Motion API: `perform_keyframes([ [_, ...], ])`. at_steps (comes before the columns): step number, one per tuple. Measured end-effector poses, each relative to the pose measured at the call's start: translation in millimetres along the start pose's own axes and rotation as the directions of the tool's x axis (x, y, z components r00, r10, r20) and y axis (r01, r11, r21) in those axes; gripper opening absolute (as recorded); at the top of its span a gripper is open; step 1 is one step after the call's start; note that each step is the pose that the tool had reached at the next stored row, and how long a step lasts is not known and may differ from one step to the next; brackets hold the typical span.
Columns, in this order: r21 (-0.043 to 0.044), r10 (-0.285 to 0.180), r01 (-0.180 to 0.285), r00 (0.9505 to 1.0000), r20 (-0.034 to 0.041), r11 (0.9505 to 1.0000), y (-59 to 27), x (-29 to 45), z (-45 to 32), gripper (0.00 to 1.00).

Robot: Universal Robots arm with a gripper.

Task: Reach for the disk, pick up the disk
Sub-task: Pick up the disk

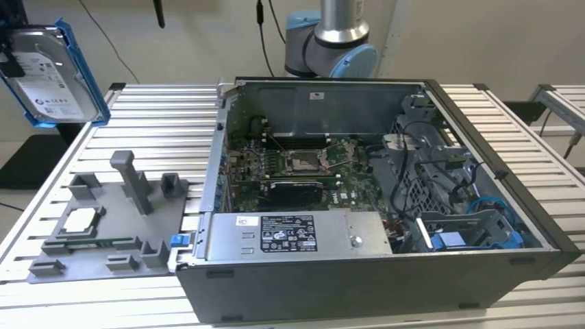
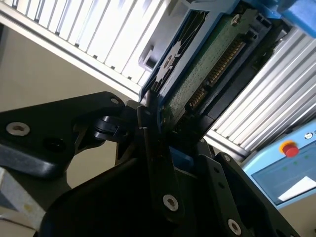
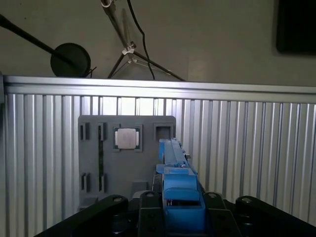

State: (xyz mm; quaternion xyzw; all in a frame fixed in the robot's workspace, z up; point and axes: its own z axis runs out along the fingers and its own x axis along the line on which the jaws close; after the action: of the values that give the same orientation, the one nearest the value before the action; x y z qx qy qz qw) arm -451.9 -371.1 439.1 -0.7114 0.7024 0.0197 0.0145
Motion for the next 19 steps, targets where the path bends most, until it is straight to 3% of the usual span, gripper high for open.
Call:
perform_keyframes([
  [12, 0.0, 0.0, 0.0, 1.0, 0.0001, 1.0, 0.1, -0.6, -10.7, 0.0],
  [19, 0.0, 0.0, 0.0, 1.0, 0.0003, 1.0, 0.2, -1.4, -28.3, 0.0],
])
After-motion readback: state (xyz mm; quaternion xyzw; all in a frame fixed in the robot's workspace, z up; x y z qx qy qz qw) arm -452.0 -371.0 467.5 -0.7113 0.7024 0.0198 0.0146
